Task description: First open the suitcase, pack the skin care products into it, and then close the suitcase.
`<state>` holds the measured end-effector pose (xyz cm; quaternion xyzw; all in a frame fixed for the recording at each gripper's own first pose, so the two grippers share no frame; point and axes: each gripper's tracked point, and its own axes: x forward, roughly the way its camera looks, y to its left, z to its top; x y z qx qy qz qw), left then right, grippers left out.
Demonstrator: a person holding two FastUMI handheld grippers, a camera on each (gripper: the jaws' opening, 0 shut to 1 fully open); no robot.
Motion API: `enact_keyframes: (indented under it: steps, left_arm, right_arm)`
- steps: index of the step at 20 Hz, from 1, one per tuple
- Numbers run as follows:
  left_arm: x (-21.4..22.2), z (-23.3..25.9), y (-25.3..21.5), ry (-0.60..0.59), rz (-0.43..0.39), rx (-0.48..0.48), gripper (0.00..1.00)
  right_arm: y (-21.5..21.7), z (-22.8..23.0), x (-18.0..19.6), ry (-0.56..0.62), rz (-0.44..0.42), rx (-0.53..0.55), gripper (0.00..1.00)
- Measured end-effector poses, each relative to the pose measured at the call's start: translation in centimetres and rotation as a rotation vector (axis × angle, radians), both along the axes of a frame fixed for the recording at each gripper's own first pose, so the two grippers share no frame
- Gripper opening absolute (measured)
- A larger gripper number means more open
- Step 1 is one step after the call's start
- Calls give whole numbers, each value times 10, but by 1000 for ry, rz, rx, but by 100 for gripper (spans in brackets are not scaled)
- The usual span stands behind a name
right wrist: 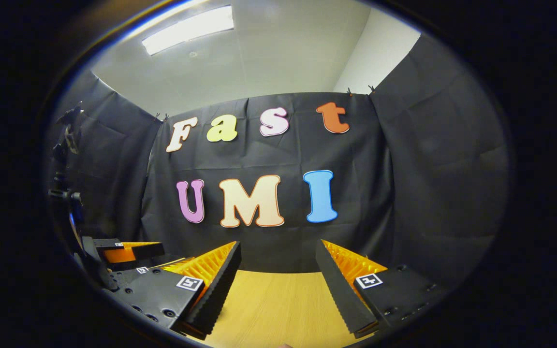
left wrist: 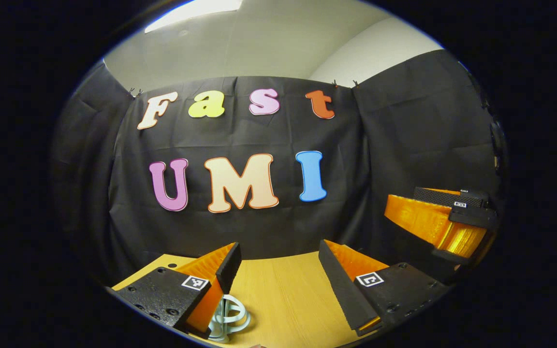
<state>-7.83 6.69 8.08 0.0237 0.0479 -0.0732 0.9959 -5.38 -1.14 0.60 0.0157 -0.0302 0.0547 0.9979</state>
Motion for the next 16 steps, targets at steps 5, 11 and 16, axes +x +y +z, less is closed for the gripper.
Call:
enact_keyframes:
  steps: [5, 11, 16]
  left_arm:
    - [-12, 12, 16, -30, -20, -22, 95]
    - [-22, 22, 26, -50, -38, -51, 94]
    - [-32, 39, 19, -99, -90, -63, 95]
  right_arm:
    - [25, 9, -18, -19, -17, -27, 99]
    - [40, 18, -38, -37, -32, -54, 99]
    - [43, 22, -58, -43, -58, -72, 98]
